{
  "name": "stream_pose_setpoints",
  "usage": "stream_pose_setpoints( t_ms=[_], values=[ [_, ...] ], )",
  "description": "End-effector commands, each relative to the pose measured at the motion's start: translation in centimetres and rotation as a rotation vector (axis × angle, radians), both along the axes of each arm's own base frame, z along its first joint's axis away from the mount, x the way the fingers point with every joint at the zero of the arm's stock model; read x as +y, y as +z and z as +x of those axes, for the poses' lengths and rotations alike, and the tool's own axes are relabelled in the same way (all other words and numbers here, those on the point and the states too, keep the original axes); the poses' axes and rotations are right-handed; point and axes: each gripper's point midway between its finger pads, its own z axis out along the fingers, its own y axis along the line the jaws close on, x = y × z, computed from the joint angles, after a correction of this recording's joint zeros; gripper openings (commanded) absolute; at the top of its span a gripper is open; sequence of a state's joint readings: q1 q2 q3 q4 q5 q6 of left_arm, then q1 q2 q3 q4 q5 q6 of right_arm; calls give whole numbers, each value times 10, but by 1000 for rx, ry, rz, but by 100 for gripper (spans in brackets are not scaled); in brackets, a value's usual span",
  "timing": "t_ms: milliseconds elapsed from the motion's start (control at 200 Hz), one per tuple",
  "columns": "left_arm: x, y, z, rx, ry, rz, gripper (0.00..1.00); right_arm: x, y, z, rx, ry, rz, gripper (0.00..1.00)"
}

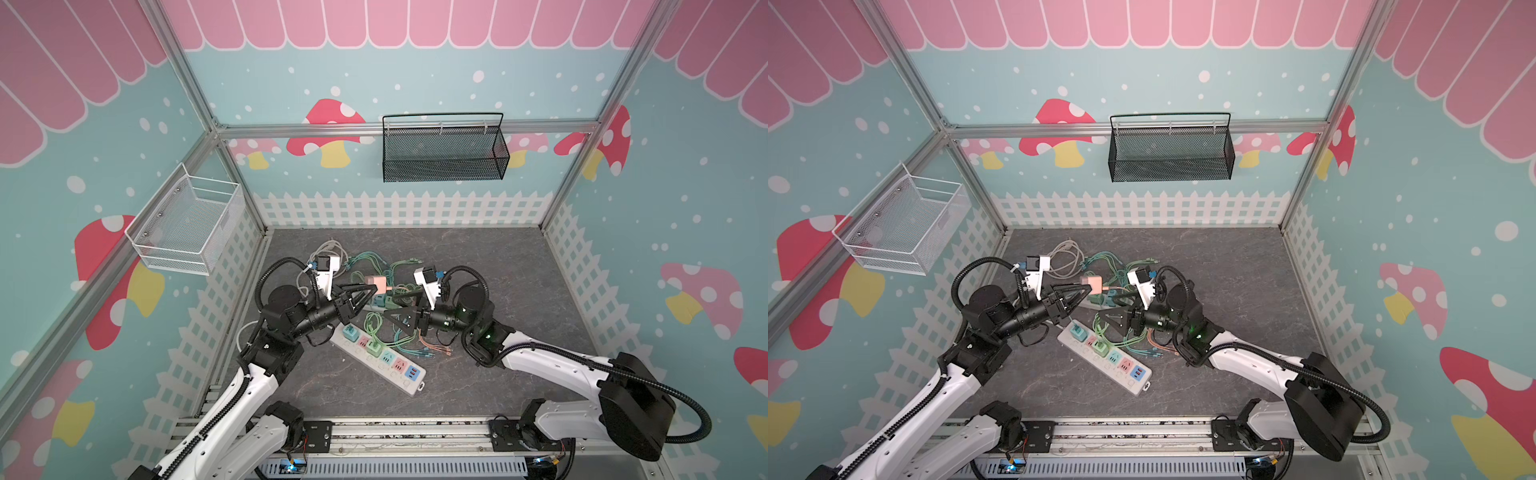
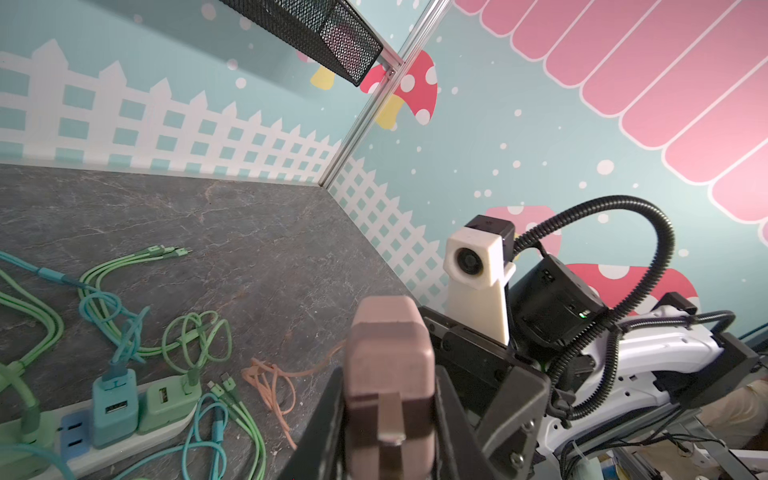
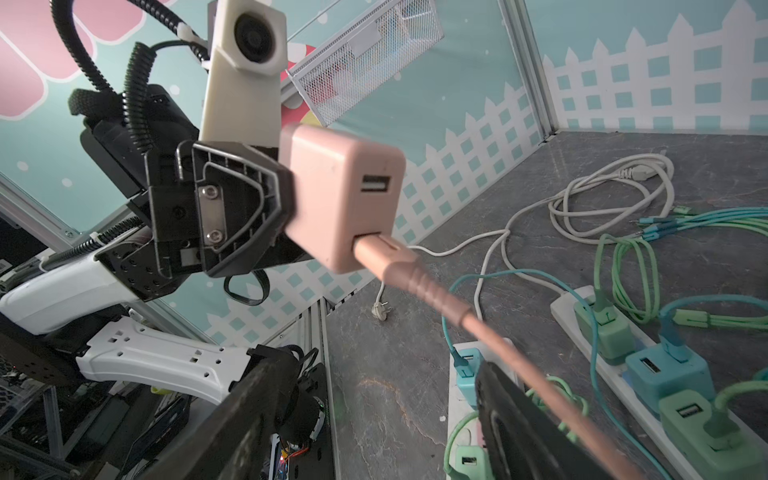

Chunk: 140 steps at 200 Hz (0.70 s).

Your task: Insert the plug

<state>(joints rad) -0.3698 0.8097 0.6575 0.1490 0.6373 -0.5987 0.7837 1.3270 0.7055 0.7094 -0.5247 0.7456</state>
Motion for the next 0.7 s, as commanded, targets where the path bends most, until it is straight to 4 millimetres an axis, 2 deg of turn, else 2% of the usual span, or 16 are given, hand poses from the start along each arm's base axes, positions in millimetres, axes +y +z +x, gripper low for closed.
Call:
stream_pose_setpoints(
  t_ms=[0,395,610,695],
  values=[
    [-1,15,-12,-64,-37,-39,0,1,33,4,-12,27,119,72],
    [-2,3,-18,-67,-54,-74,0,14,57,6,-25,118,192,59],
    [-1,-4,-15,-69,-37,-62,0,18,58,0,-9,176,216,44],
    [-1,-6,-14,-69,-34,-57,0,20,57,-2,-3,202,219,41]
  ],
)
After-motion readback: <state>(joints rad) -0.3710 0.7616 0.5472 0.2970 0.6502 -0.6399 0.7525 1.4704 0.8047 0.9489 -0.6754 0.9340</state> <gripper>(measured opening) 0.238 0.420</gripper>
